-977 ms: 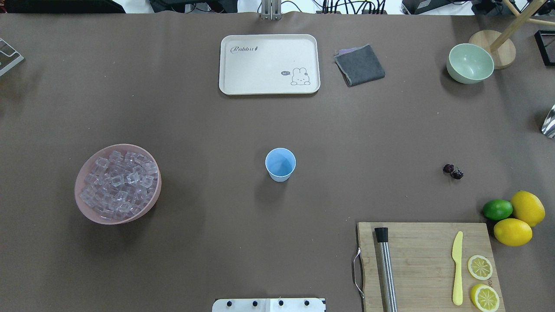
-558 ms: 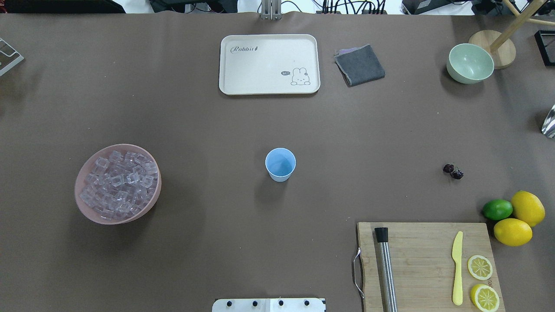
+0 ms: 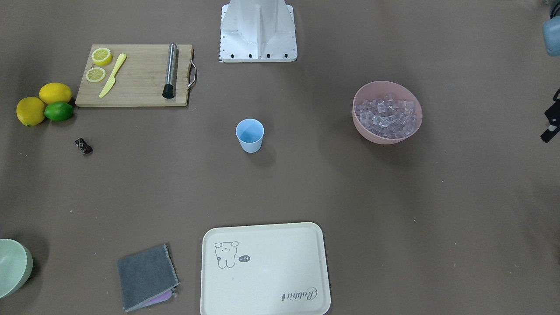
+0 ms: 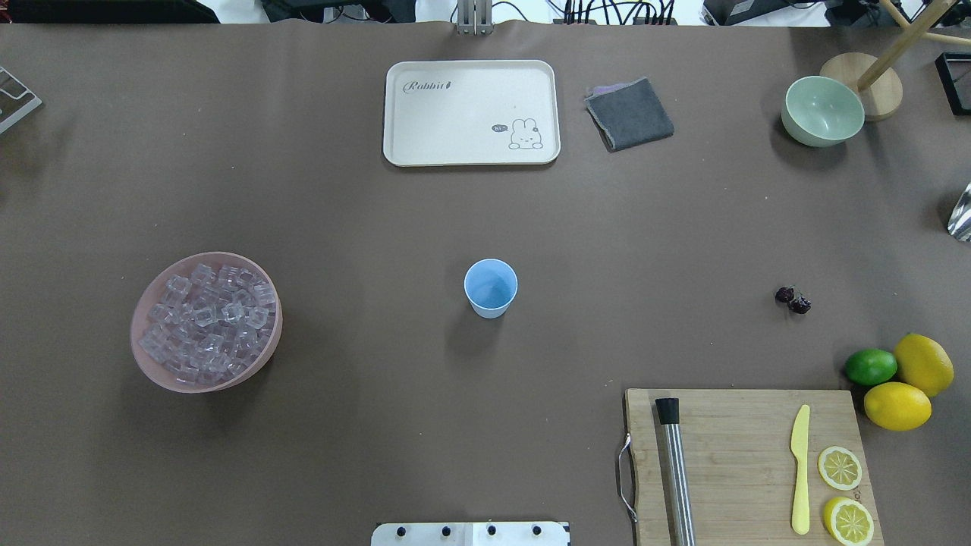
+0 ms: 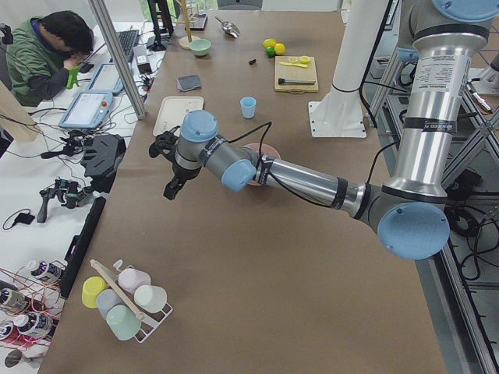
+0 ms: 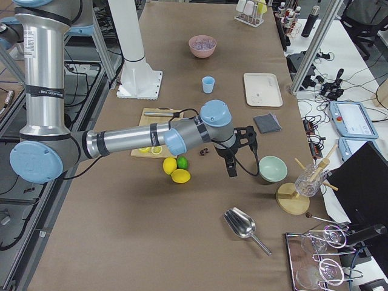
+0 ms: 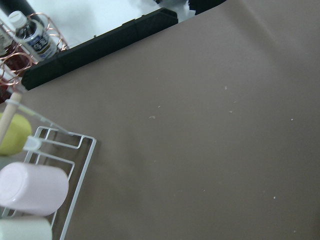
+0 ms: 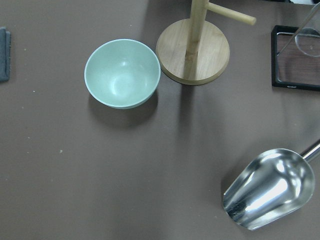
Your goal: Put ice and cherries in cup
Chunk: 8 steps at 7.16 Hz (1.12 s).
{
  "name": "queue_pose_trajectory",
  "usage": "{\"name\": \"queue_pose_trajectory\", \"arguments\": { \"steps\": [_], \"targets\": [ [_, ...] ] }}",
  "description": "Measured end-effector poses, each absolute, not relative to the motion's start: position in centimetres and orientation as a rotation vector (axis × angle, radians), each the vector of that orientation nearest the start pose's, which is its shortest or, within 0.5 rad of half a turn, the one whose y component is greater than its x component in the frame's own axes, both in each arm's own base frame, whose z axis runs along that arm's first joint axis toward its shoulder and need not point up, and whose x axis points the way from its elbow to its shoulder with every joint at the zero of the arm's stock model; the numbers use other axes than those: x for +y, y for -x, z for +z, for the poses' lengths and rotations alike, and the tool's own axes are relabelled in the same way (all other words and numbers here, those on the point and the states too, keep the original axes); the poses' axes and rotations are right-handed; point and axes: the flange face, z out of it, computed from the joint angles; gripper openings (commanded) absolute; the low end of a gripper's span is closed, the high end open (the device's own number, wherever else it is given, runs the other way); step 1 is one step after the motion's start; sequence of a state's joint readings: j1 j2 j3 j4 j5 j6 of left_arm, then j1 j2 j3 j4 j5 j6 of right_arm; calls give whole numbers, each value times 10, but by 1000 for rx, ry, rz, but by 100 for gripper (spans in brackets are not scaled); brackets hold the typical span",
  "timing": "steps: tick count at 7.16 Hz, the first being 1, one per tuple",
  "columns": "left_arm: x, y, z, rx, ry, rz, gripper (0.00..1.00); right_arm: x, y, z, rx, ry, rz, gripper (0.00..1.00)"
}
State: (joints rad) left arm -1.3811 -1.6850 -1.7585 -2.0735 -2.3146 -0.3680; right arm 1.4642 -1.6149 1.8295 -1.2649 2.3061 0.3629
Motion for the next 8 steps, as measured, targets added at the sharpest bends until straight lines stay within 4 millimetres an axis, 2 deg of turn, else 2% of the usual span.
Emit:
{"name": "queue_pose_trajectory", "arguments": {
  "steps": [1, 2, 3, 4, 6, 7, 8],
  "targets": [
    [-541, -58, 438, 933, -513, 86, 99, -498, 13, 501, -827, -290, 86, 99],
    [-532, -88, 426, 982, -470, 57, 100, -501, 42, 486, -826, -270, 120, 99],
    [-519, -119, 409, 1029, -424, 26, 100, -501, 67, 475, -822, -262, 137, 99],
    [-503, -153, 388, 1065, -390, 2, 100, -500, 84, 469, -825, -265, 135, 99],
    [-462, -234, 362, 1089, -339, 5, 99, -497, 99, 467, -832, -268, 121, 99],
    [-433, -278, 355, 1083, -323, 10, 99, -496, 101, 468, -833, -266, 118, 99],
    [-407, -308, 353, 1076, -312, 34, 99, -495, 102, 469, -833, -263, 116, 99]
  ]
}}
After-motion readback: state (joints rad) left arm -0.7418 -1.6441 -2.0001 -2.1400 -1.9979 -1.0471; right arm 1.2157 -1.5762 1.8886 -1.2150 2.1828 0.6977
